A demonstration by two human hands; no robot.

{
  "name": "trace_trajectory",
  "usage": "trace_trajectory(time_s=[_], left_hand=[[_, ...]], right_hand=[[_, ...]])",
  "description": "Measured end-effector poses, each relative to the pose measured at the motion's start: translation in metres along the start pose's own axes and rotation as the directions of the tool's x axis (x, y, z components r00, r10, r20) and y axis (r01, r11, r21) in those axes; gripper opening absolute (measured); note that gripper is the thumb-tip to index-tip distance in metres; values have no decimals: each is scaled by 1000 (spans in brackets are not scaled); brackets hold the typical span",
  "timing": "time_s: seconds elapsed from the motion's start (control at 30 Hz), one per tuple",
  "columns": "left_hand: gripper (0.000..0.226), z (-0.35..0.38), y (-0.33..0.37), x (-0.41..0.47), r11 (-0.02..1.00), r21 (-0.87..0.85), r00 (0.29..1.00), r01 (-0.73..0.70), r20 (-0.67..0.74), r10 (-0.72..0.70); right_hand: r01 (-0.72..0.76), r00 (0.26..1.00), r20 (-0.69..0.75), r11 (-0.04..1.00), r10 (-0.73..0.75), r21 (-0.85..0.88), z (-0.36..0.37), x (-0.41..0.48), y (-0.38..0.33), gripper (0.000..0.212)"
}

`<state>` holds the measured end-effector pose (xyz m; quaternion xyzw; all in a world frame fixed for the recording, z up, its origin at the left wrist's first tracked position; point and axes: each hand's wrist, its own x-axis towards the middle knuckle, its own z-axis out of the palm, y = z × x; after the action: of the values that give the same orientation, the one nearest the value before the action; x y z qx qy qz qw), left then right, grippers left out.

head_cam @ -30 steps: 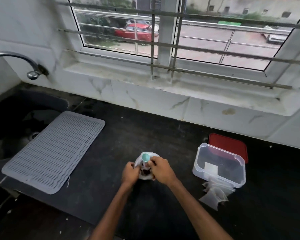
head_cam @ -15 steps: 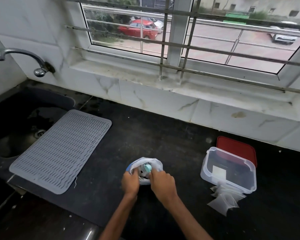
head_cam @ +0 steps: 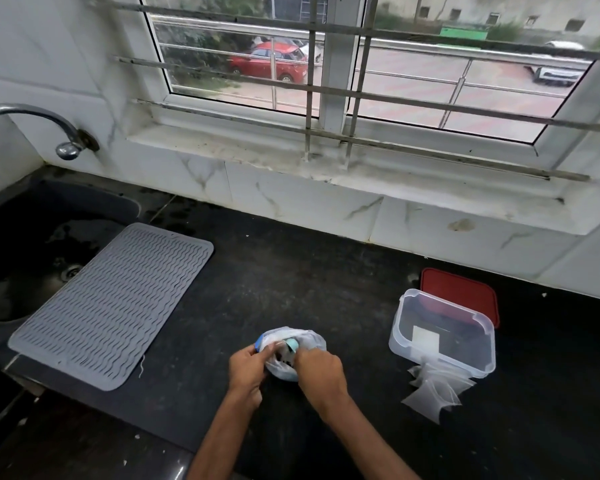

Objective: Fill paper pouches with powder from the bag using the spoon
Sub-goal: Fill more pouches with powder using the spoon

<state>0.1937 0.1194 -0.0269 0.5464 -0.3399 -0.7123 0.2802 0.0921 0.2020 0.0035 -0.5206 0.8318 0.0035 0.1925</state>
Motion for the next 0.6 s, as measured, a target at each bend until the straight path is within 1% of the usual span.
trace_trajectory(time_s=[0.1,0.17,0.23,0.33,0.43,0.5,0.6], left_hand=[[18,-3,-4,-2,995,-75,998,67,23,-65],[23,-4,-8,-3,994,-100,999,49,1,-49],[27,-3,-12,-4,995,-96,999,18,-28,-21],[22,-4,-11,-7,996,-92,997,-14,-76,7],[19,-5,-11,-10,996,-84,996,-31,-85,23],[19,-7,-14,-12,998,-11,997,-61,-57,60],[21,-14,-18,-16,973,150,981,-177,-50,186]], right_hand=[[-55,998,37,998,53,42,9,-3,0,25],[-95,995,50,992,91,79,12,-2,-1,24],[-149,988,78,968,136,201,16,-2,1,26],[-242,967,179,867,181,435,23,-5,7,29],[-332,938,298,717,179,613,26,-9,8,26],[-391,913,369,624,172,677,24,-12,7,24],[-413,905,393,556,162,721,25,-17,9,25]])
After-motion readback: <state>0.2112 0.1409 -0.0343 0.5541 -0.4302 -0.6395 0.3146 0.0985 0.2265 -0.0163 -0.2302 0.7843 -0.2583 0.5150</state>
